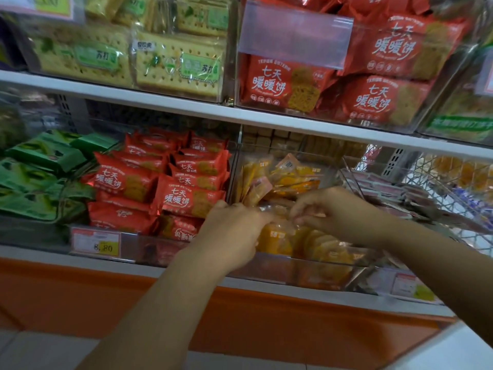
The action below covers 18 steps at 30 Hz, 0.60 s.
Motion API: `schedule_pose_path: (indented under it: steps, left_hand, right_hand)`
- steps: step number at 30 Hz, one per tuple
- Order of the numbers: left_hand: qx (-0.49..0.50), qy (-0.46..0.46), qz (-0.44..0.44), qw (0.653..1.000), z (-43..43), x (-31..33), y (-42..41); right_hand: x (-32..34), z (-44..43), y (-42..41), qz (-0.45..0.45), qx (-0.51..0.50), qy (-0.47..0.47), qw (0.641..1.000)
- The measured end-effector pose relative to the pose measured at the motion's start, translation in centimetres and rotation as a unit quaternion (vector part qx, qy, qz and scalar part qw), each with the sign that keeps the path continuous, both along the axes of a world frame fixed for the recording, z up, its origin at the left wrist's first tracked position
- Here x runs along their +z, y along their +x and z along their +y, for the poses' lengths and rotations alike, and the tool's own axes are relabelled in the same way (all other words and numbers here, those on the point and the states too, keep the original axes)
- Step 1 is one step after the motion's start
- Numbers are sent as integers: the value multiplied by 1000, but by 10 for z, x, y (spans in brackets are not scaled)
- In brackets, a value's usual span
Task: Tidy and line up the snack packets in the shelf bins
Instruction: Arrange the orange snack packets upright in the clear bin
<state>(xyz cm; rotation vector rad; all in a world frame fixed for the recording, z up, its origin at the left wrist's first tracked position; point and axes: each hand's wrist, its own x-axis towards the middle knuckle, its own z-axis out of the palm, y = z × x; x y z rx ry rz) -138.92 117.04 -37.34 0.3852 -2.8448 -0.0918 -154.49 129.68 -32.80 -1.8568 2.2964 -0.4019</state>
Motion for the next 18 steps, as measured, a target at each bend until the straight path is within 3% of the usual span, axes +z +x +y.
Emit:
schedule_pose_path:
  steps: [5,13,18]
  left_hand:
    - [-17,-12,23,1000,-5,-4,3]
    - [-51,97,140,984,-9,11,5]
    - [-12,56,148,987,-8,15,3]
  right_hand:
    - [-2,12,12,-19,-3,7,1000]
    - [-13,-10,29,-27,-39,-111,993]
    - [-13,-11,25,-54,-91,-125,986]
